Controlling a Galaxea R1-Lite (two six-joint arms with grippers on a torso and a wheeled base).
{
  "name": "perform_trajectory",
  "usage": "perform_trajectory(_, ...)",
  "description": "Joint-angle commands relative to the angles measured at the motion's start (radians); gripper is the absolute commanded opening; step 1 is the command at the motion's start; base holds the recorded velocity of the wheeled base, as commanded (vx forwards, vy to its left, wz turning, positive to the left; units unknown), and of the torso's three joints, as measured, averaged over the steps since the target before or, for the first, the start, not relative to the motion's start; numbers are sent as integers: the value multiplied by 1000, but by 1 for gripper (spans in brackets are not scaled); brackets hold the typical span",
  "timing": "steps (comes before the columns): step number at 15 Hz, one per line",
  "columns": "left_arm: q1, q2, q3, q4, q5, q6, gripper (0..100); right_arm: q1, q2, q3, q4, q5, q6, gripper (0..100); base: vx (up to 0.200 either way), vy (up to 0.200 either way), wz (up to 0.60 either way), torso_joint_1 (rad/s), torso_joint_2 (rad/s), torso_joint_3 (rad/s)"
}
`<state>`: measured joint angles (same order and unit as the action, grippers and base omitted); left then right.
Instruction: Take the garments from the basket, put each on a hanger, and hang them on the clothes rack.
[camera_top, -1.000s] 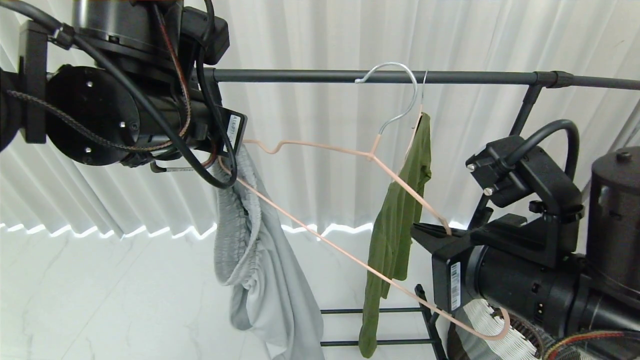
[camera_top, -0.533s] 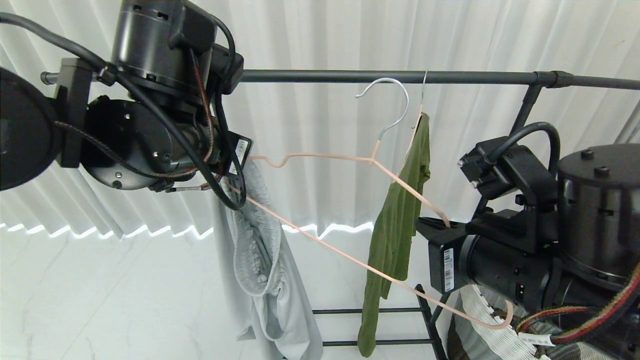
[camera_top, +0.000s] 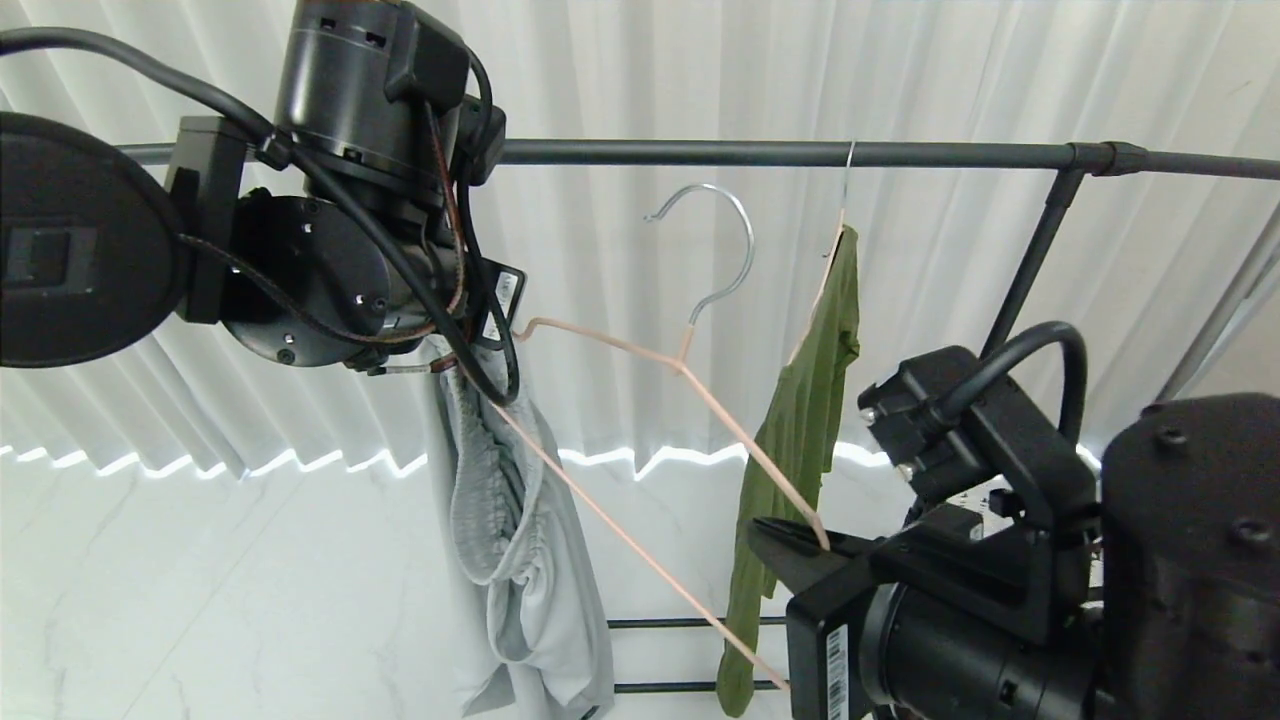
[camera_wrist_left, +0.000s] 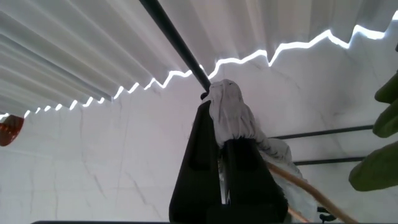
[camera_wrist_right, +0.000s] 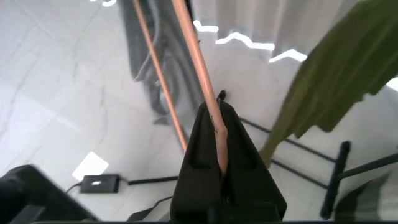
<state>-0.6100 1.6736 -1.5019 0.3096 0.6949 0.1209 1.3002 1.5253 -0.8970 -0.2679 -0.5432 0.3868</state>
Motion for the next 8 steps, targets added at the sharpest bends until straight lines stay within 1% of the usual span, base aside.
perform_trajectory(1, 1, 0, -8, 0, 0, 0, 0, 13, 49, -3, -2, 0, 27, 0, 0, 0, 0, 0, 0, 0)
perform_trajectory(4, 3, -11, -3, 3, 0, -1, 0, -7, 50, -5, -2, -15, 76, 0, 0, 0, 0, 0, 0, 0)
perform_trajectory(6, 3, -14, -9, 3, 0, -1, 0, -30, 38, -5, -2, -41, 84, 0, 0, 0, 0, 0, 0, 0)
perform_trajectory(8, 3, -25, -14, 3, 0, -1, 0, -55, 32, -6, -2, -49, 84, 0, 0, 0, 0, 0, 0, 0)
